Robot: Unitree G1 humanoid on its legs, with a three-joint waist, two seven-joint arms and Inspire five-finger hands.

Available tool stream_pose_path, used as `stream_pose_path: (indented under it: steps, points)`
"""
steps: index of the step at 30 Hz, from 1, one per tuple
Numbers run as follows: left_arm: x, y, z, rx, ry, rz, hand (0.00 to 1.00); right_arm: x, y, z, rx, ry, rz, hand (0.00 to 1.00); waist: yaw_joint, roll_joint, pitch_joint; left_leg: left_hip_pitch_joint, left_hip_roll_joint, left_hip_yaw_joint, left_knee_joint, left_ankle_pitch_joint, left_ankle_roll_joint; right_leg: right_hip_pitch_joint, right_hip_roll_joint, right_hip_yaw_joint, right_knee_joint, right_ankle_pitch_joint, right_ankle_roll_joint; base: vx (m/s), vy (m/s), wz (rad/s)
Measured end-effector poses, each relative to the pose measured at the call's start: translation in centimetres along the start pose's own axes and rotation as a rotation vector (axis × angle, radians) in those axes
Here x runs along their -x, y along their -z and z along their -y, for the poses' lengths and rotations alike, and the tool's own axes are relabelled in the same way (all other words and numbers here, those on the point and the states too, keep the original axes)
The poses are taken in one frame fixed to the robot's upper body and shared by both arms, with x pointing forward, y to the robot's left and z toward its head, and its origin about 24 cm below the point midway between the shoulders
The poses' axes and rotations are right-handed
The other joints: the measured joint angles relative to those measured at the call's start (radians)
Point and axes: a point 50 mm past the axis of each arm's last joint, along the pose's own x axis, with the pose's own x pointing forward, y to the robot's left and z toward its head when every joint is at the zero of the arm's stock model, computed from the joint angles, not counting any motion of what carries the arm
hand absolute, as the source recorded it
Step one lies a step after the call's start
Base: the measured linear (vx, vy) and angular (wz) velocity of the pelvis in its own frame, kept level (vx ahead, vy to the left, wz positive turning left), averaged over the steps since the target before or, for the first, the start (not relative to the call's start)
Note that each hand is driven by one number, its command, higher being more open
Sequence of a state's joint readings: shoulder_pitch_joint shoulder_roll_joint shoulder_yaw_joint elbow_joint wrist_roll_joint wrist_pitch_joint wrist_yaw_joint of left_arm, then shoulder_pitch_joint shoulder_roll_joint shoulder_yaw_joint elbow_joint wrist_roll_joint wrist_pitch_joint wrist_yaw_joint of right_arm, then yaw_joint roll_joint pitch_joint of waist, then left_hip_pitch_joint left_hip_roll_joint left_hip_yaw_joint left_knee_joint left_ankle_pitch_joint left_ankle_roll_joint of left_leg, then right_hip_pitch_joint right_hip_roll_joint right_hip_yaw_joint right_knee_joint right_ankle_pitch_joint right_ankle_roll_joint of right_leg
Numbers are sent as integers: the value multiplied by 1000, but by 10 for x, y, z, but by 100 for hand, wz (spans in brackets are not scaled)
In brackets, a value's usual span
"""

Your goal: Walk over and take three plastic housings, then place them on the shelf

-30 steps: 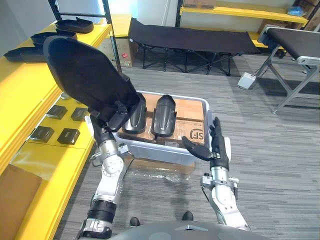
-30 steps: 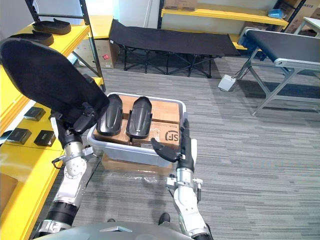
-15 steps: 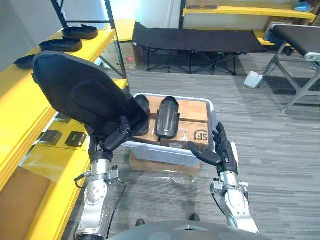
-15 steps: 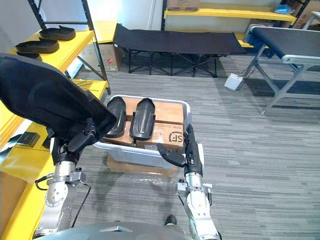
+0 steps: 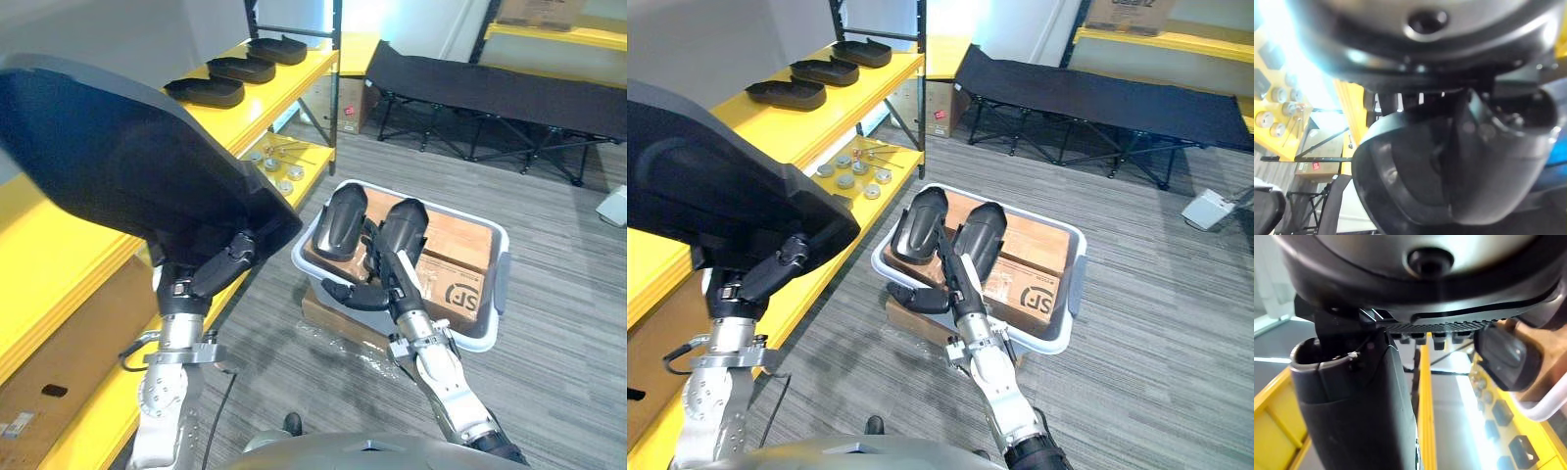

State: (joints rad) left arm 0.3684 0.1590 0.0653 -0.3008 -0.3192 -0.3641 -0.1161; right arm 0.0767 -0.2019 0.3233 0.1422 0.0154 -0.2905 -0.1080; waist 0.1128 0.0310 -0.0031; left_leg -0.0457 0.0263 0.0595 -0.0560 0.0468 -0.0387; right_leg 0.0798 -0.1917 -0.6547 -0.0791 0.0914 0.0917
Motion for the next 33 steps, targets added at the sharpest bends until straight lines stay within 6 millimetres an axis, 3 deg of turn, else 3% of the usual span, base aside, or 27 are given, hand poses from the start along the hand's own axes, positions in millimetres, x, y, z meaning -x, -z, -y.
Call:
stream_pose_path:
  steps: [3,12,13,15,18,19,22,25,28,32,33]
  points:
    - [1,-7,-4,-15,25,25,0,-4,-3,-1,11,1,16,100,22,-6,4,0,-11,-16,-1,0,5,8,-15,-11,7,-6,7,27,66,20]
    - [7,-5,-7,-6,7,2,0,-4,-4,-2,8,-24,20,100,23,-20,33,-17,-20,-80,-9,-3,14,14,-32,-61,92,-67,16,28,17,24]
    - [6,-5,-6,-8,8,2,0,-4,-4,-1,8,-22,20,100,22,-20,35,-20,-19,-66,-8,-6,18,20,-32,-77,93,-68,17,19,3,74]
    - [3,-6,-3,-14,40,12,0,-3,-4,3,13,-3,18,100,-5,-21,45,-53,21,83,43,-6,30,55,-37,-145,103,-68,18,28,36,111]
    - [2,-7,-1,-30,80,17,0,-4,-9,11,54,27,40,100,-2,-23,56,-68,-1,84,70,8,28,71,-77,-162,159,-106,33,53,97,83]
    - [2,-7,-1,-29,81,16,0,-6,-12,14,63,33,55,100,3,-21,63,-68,-17,73,70,11,32,72,-99,-160,191,-122,36,53,129,66]
    - [1,-7,0,-36,108,16,0,-2,-9,15,51,62,43,100,-6,-10,67,-60,-42,47,67,17,41,62,-141,-66,306,-152,3,23,99,62]
    - [-7,-9,7,-45,180,32,0,8,-5,21,43,117,25,100,-11,-21,73,-52,-66,-17,38,28,50,58,-154,29,374,-190,-28,31,24,68]
    - [-8,-10,7,-47,173,39,0,6,-11,23,42,118,60,100,-12,-27,77,-93,-87,-33,52,57,55,62,-153,30,325,-228,0,13,-40,29]
    - [-7,-6,15,-16,192,26,0,4,-13,27,54,106,68,100,-14,14,105,-119,-72,-35,93,69,39,95,-116,29,267,-242,28,-81,-67,12]
    - [-6,-5,19,-2,210,25,0,5,-12,27,53,96,64,100,-16,13,106,-120,-65,-24,89,67,33,98,-113,32,267,-257,63,-136,-49,3]
